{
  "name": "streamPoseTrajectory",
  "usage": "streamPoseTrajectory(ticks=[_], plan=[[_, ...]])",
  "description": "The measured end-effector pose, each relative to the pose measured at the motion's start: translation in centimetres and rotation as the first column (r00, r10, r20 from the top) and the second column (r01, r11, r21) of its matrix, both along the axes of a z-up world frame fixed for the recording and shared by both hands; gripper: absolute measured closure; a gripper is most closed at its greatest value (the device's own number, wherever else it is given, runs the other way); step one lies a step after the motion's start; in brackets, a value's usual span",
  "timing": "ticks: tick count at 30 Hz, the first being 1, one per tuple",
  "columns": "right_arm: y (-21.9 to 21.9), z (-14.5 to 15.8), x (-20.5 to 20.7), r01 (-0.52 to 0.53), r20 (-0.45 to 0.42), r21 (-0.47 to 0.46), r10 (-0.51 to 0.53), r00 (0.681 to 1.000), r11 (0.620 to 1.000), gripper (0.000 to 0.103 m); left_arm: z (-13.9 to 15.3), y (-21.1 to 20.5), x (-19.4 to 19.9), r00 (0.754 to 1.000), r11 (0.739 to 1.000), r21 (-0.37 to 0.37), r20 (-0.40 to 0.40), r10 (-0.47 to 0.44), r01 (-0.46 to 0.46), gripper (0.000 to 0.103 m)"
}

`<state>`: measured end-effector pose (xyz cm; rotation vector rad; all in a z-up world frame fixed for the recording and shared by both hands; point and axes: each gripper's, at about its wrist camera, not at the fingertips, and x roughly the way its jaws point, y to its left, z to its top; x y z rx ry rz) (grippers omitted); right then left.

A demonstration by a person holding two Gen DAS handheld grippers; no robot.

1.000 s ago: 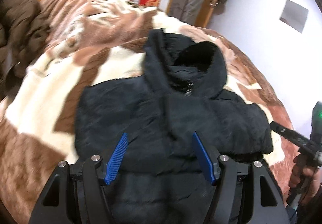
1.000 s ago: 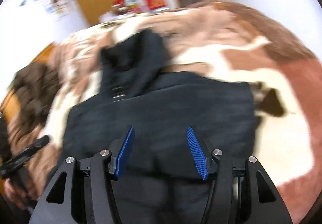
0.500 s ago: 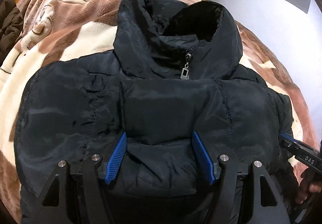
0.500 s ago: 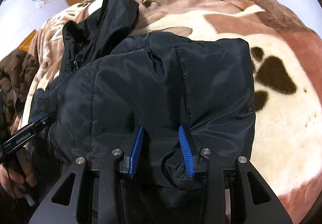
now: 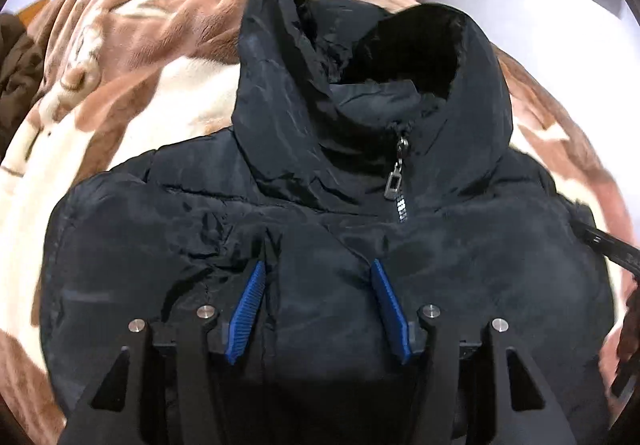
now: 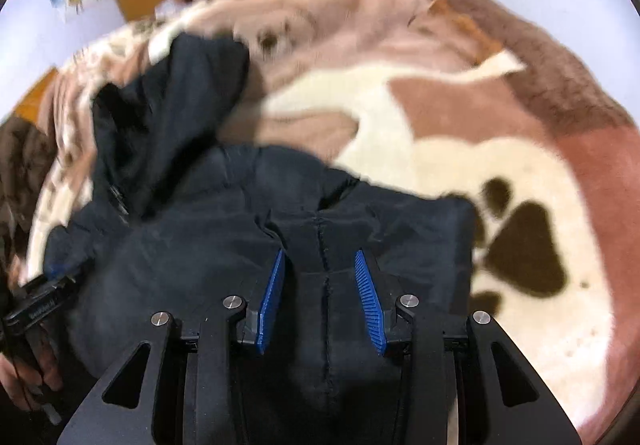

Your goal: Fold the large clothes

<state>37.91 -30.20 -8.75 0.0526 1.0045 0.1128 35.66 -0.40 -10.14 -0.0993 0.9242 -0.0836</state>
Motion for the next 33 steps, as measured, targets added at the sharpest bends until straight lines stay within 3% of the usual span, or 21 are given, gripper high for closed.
streamPoseTrajectory(ticks=[5, 8, 10, 14, 17, 19, 21, 26, 29, 33], plan=[[0.9, -1.3, -0.4, 0.002, 0.015, -0.064, -0.001, 1.0, 0.998, 0.065, -1.2, -0.3, -0.6, 1.0, 1.0, 0.009, 0.023, -0.002, 0.002, 0.045], [0.6, 0.8, -0.8, 0.014, 0.013, -0.066, -0.014, 1.0, 0.998, 0.065, 0.0, -0.1, -0.5, 1.0, 1.0, 0.012, -0.006, -0.005, 0.005, 0.046], [0.2, 3.1, -2.4, 0.018, 0.054, -0.014, -0.017, 0.998, 1.0, 0.065, 1.9, 0.6, -0.7, 1.0, 1.0, -0.015, -0.008, 0.0, 0.0, 0.049], [0.4, 5.8, -6.9, -0.007, 0.123, 0.056, 0.0, 0.992, 0.998, 0.065, 4.8, 1.3, -4.1, 0.997, 0.998, -0.051, 0.071, -0.024, 0.028, 0.049], [1.4, 4.4, -8.2, -0.036, 0.091, 0.045, 0.032, 0.995, 0.998, 0.065, 3.7, 1.3, -5.3, 0.998, 0.999, -0.036, 0.049, -0.038, 0.04, 0.049], [1.9, 1.6, -7.7, -0.039, 0.006, 0.031, 0.038, 0.999, 0.999, 0.065, 1.2, 1.3, -5.0, 0.999, 0.999, -0.035, -0.023, -0.027, 0.026, 0.049], [2.0, -0.1, -7.1, -0.041, -0.015, 0.03, 0.041, 0.999, 0.999, 0.066, 0.2, 1.4, -5.0, 1.0, 0.999, -0.042, -0.022, -0.023, 0.022, 0.047], [2.8, -0.6, -6.8, -0.054, -0.021, -0.022, 0.054, 0.998, 0.998, 0.066, -0.1, 0.8, -4.7, 1.0, 1.0, -0.002, -0.016, -0.026, 0.026, 0.047], [2.6, -0.6, -6.7, -0.047, -0.029, -0.006, 0.047, 0.998, 0.999, 0.066, -0.1, 0.7, -4.9, 1.0, 1.0, -0.003, -0.019, -0.024, 0.024, 0.046], [3.1, 1.9, -8.0, -0.031, -0.021, -0.049, 0.03, 0.999, 0.998, 0.065, 1.4, 0.7, -5.3, 0.998, 1.0, 0.014, -0.056, -0.006, 0.007, 0.047]])
